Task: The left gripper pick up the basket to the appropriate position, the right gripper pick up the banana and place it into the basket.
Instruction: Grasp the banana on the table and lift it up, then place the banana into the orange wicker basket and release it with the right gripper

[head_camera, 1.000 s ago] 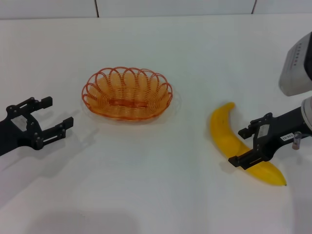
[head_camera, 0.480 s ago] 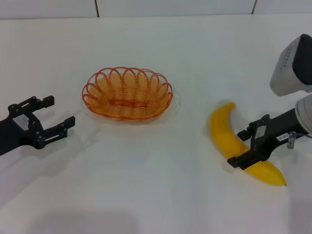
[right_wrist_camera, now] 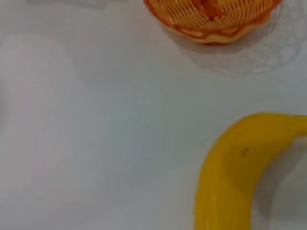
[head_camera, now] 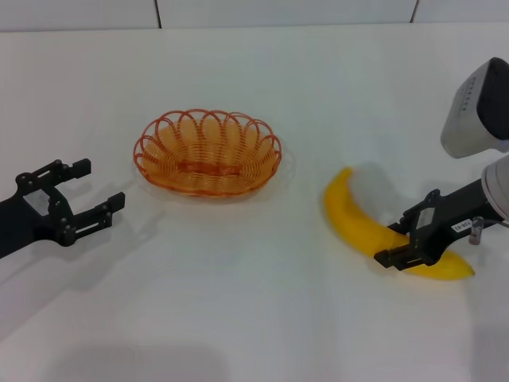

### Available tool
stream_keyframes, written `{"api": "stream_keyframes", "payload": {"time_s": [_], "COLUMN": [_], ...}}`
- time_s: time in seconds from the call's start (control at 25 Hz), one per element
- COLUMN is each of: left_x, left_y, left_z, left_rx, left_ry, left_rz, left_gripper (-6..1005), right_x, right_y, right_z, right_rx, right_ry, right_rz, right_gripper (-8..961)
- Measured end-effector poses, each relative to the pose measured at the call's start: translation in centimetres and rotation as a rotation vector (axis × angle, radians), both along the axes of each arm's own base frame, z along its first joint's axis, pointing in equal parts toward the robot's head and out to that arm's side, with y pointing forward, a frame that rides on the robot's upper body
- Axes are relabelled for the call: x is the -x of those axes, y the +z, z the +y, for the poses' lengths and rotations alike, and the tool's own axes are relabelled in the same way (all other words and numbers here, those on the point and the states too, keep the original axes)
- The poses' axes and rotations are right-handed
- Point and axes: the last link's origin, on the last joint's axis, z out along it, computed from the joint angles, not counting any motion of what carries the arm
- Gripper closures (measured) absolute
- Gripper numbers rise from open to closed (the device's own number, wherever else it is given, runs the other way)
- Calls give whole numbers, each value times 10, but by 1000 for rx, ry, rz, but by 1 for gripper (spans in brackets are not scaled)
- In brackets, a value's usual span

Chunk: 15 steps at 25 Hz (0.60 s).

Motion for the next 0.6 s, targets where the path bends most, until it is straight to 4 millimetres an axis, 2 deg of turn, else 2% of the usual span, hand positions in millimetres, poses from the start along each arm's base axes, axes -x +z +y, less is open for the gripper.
{"api": "stream_keyframes", "payload": {"time_s": [0.12,0.44,0.6], "left_x": [1,1,1], "left_y": [0,0,-2], "left_z": [0,-1,-1], "left_rx": [-1,0,3], "left_ry": [2,2,1], "left_rz": [0,3,4], "left_gripper": [211,210,210], "right_x": [2,23,48], "right_y": [3,22,26], "right_z": [1,5,7], "right_rx": [-8,-82,-111], "right_ry": [5,92,191], "right_rz": [2,22,106], "right_gripper": [473,457,449]}}
